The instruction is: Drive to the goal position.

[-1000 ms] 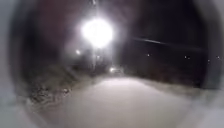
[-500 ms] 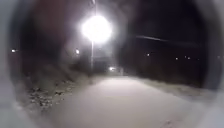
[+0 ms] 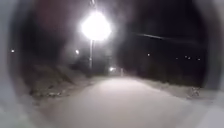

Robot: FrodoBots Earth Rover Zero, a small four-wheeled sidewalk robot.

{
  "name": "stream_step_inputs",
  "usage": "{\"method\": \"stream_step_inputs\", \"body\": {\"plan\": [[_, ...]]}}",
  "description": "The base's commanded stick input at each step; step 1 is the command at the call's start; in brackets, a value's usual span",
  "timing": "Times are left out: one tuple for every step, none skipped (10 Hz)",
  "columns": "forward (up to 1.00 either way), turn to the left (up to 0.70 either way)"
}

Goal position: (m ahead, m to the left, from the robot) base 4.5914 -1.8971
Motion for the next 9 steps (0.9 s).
{"method": "stream_step_inputs", "body": {"plan": [[1.00,0.19],[1.00,0.20],[1.00,0.06],[1.00,0.00],[1.00,0.09],[1.00,0.24],[1.00,0.40],[1.00,0.40],[1.00,0.28]]}}
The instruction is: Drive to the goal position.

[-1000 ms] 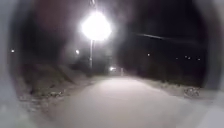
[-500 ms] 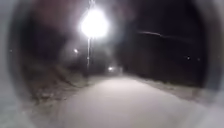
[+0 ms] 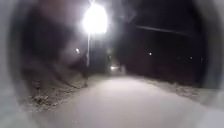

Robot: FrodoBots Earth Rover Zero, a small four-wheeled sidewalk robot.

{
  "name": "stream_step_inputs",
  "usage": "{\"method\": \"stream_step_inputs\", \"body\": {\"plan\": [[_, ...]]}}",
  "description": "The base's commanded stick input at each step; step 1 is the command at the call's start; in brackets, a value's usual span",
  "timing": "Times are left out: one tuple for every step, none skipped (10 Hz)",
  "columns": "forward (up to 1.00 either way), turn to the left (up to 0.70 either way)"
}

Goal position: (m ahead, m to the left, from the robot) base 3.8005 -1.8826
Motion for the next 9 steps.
{"method": "stream_step_inputs", "body": {"plan": [[1.00,0.10],[1.00,0.11],[1.00,0.33],[1.00,0.28],[1.00,0.23],[1.00,0.18],[1.00,0.13],[1.00,0.08],[1.00,0.02]]}}
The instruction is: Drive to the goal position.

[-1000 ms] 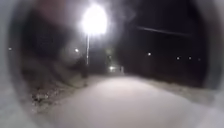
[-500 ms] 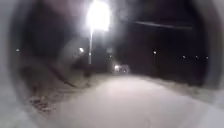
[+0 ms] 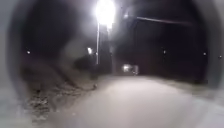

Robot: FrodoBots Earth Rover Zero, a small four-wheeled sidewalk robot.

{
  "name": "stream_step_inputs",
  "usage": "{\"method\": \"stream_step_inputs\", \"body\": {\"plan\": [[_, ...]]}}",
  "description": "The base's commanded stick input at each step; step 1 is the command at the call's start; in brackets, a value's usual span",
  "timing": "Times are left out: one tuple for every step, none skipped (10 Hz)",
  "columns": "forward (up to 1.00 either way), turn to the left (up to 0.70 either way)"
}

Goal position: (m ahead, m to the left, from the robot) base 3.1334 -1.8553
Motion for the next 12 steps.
{"method": "stream_step_inputs", "body": {"plan": [[1.00,0.00],[1.00,0.00],[1.00,0.00],[1.00,0.00],[1.00,-0.09],[1.00,-0.23],[1.00,-0.40],[1.00,-0.40],[1.00,-0.40],[1.00,-0.40],[1.00,-0.40],[1.00,-0.40]]}}
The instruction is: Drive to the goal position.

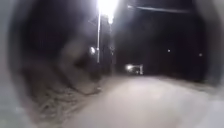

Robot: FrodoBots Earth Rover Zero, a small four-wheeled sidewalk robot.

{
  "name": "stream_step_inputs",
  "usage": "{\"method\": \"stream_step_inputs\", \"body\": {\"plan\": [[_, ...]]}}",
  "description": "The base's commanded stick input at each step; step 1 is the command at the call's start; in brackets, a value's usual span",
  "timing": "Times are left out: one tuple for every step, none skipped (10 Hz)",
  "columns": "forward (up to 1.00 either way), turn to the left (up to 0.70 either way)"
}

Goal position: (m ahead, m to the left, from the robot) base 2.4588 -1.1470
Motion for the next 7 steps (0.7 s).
{"method": "stream_step_inputs", "body": {"plan": [[1.00,-0.40],[1.00,-0.39],[1.00,-0.36],[1.00,-0.34],[1.00,-0.31],[1.00,-0.35],[0.46,-0.29]]}}
